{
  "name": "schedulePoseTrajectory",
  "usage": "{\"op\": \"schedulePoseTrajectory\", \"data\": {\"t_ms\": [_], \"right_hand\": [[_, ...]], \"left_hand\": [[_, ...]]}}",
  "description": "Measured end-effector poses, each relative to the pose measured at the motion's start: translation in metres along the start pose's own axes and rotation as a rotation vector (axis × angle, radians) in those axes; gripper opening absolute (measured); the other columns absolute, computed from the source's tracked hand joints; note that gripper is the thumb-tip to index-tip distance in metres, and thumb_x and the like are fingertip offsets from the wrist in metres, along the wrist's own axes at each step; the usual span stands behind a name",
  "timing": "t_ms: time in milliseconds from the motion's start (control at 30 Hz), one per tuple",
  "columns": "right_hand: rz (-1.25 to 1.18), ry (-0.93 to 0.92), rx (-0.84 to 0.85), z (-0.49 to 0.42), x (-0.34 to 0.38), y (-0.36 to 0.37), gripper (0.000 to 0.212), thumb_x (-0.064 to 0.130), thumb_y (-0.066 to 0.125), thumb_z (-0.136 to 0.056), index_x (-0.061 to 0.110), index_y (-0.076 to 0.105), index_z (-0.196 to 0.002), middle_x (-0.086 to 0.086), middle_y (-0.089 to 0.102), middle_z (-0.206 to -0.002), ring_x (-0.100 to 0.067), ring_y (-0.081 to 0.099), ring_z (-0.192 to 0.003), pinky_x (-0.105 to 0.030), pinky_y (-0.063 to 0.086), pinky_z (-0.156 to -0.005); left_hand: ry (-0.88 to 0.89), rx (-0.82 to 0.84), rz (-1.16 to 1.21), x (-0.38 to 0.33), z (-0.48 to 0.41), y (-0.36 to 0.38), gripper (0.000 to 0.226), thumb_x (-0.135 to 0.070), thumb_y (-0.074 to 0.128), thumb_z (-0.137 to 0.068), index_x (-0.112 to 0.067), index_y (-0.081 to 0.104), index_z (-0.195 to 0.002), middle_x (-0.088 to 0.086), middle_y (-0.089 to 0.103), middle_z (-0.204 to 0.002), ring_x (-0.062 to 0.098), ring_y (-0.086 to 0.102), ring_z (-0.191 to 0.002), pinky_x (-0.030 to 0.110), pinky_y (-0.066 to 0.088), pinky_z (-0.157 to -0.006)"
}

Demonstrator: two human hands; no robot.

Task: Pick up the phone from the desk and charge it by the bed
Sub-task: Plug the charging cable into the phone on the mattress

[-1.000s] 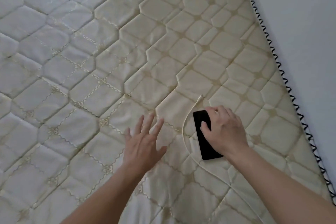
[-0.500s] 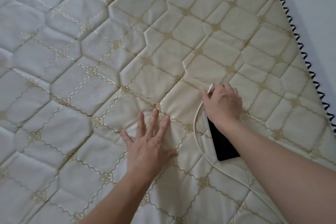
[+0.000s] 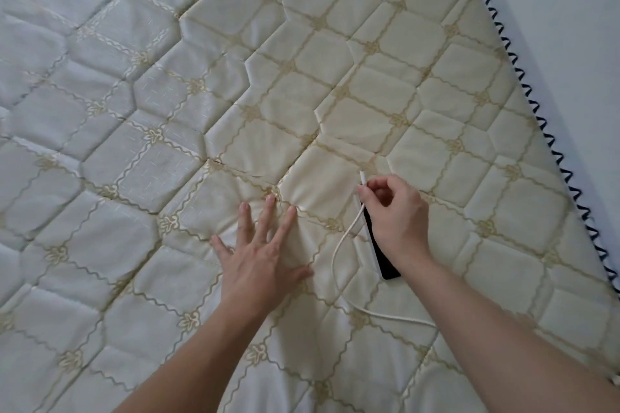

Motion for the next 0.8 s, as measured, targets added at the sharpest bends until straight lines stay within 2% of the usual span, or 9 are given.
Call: {"op": "schedulePoseTrajectory", "data": {"t_ms": [67,167,233,333,400,433,533,600,800], "right_hand": [[-0.047,0.07,0.025,0.022,-0.015,-0.015,0.012,0.03,0.072,-0.087,0.02,0.068,-0.085,0.015,0.063,-0.071,0.003,0.06,-0.069,-0.006,0.041,-0.06],[-0.078,0.167,0.077,0.055,-0.046,-0.037,0.01,0.033,0.072,-0.087,0.024,0.069,-0.084,0.01,0.069,-0.074,0.0,0.064,-0.07,-0.013,0.045,-0.062],[-0.088,0.213,0.085,0.076,-0.066,-0.05,0.009,0.031,0.072,-0.087,0.029,0.068,-0.079,0.01,0.069,-0.071,0.002,0.064,-0.068,-0.012,0.045,-0.059],[-0.047,0.231,0.086,0.1,-0.093,-0.064,0.009,0.025,0.073,-0.087,0.03,0.07,-0.08,0.012,0.068,-0.069,0.004,0.062,-0.069,-0.007,0.043,-0.058],[-0.014,0.243,0.083,0.11,-0.107,-0.069,0.004,0.024,0.072,-0.088,0.023,0.076,-0.088,0.015,0.069,-0.069,0.003,0.063,-0.067,-0.007,0.045,-0.062],[-0.006,0.253,0.077,0.114,-0.113,-0.07,0.01,0.025,0.071,-0.088,0.019,0.078,-0.092,0.014,0.069,-0.07,0.003,0.063,-0.069,-0.008,0.046,-0.062],[0.022,0.237,0.056,0.12,-0.125,-0.07,0.017,0.025,0.069,-0.09,0.014,0.078,-0.099,0.005,0.075,-0.079,-0.01,0.065,-0.071,-0.022,0.048,-0.067],[0.035,0.225,0.057,0.12,-0.127,-0.069,0.018,0.024,0.068,-0.09,0.013,0.078,-0.101,0.001,0.076,-0.084,-0.011,0.061,-0.07,-0.026,0.048,-0.068],[0.117,0.103,0.053,0.112,-0.132,-0.065,0.018,0.03,0.065,-0.091,0.016,0.075,-0.086,-0.002,0.073,-0.074,-0.022,0.064,-0.067,-0.032,0.049,-0.062]], "left_hand": [[-0.007,0.013,-0.002,-0.002,0.001,-0.002,0.104,-0.085,0.047,-0.073,-0.052,-0.017,-0.149,-0.015,-0.026,-0.161,0.025,-0.028,-0.148,0.076,0.011,-0.111],[-0.019,-0.003,0.008,-0.007,0.002,-0.006,0.097,-0.082,0.046,-0.077,-0.051,-0.009,-0.151,-0.013,-0.019,-0.164,0.027,-0.019,-0.151,0.071,0.016,-0.113],[-0.01,-0.022,0.013,-0.015,0.001,-0.008,0.088,-0.078,0.042,-0.082,-0.05,-0.003,-0.152,-0.011,-0.014,-0.166,0.029,-0.011,-0.152,0.067,0.017,-0.114],[0.093,-0.052,-0.021,-0.038,-0.001,-0.01,0.081,-0.073,0.039,-0.087,-0.047,0.0,-0.153,-0.009,-0.01,-0.166,0.025,-0.008,-0.153,0.064,0.014,-0.117],[0.193,-0.074,-0.044,-0.06,-0.003,-0.009,0.081,-0.07,0.04,-0.088,-0.047,-0.001,-0.153,-0.009,-0.013,-0.166,0.022,-0.009,-0.153,0.061,0.01,-0.12],[0.244,-0.087,-0.059,-0.071,-0.003,-0.008,0.081,-0.069,0.041,-0.089,-0.047,-0.002,-0.153,-0.008,-0.013,-0.166,0.022,-0.009,-0.153,0.06,0.009,-0.12],[0.393,-0.082,-0.113,-0.106,-0.007,-0.003,0.079,-0.068,0.042,-0.09,-0.047,0.0,-0.153,-0.005,-0.015,-0.166,0.023,-0.009,-0.153,0.057,0.01,-0.121],[0.459,-0.062,-0.164,-0.125,-0.012,0.003,0.081,-0.071,0.042,-0.088,-0.047,0.0,-0.153,-0.003,-0.017,-0.166,0.029,-0.011,-0.152,0.056,0.01,-0.122],[0.449,0.014,-0.278,-0.146,-0.034,0.017,0.099,-0.083,0.046,-0.076,-0.049,-0.007,-0.152,0.006,-0.021,-0.164,0.041,-0.016,-0.149,0.056,0.008,-0.122]]}}
Point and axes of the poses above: each hand's wrist, its own z-axis away from the middle knuckle, its own y-axis out of the palm, x = y × z, the point moved 2 cm from there along -z, towards the middle knuckle
